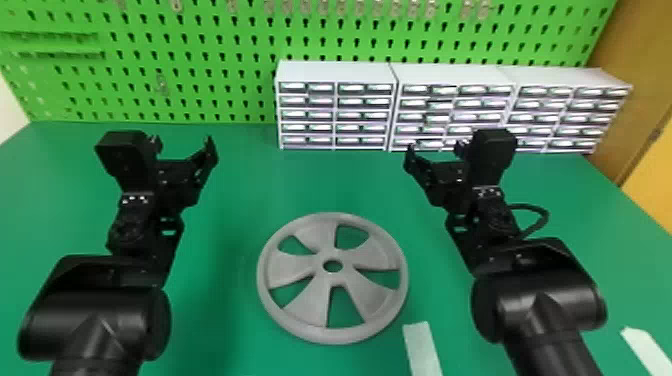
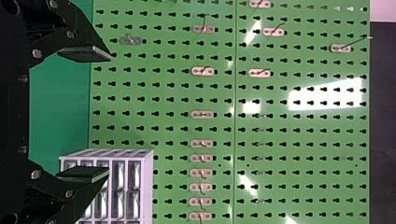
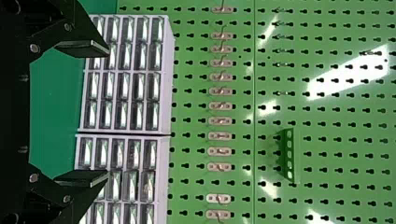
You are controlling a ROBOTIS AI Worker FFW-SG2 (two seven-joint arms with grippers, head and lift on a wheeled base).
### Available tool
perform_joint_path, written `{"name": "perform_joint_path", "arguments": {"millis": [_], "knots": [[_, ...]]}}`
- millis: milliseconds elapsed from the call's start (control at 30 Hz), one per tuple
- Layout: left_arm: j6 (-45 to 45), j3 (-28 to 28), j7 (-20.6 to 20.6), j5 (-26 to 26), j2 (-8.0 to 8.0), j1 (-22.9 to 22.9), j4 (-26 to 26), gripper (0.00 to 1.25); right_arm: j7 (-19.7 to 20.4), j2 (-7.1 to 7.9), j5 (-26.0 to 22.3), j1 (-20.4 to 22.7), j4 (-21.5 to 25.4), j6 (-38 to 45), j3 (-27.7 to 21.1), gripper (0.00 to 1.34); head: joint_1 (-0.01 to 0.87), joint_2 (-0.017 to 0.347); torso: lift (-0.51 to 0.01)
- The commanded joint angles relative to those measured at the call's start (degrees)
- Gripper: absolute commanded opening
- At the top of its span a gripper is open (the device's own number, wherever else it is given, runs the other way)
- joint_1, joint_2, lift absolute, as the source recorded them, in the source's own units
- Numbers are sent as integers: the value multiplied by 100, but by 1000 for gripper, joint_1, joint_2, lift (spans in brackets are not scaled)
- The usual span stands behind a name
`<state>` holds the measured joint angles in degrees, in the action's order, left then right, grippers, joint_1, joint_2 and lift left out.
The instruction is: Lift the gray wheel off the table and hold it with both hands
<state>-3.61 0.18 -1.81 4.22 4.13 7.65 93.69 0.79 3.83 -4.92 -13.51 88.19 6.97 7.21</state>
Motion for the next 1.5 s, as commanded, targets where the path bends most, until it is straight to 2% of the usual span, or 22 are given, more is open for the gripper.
{"name": "perform_joint_path", "arguments": {"millis": [0, 700, 900, 1200, 1467], "knots": [[0, 0, 5, 8, 0, 0, 0, 853, 0, 4, 0, 6, 5, -2, 0, 982, 711, 15, -98], [0, -9, -4, 26, 0, 0, 9, 853, 9, 4, 0, -3, 58, 85, 9, 983, 711, 15, -98], [0, 0, 5, 26, 0, 0, 9, 853, 27, 31, -18, -11, 208, 402, 26, 986, 711, 15, -98], [0, 9, 5, 26, 0, 0, 9, 853, 352, 83, -141, -38, 612, 1342, 123, 986, 711, 15, -98], [0, 9, -4, 26, 0, 0, 9, 853, 774, 83, -448, -266, 1209, 3267, 158, 989, 711, 15, -98]]}}
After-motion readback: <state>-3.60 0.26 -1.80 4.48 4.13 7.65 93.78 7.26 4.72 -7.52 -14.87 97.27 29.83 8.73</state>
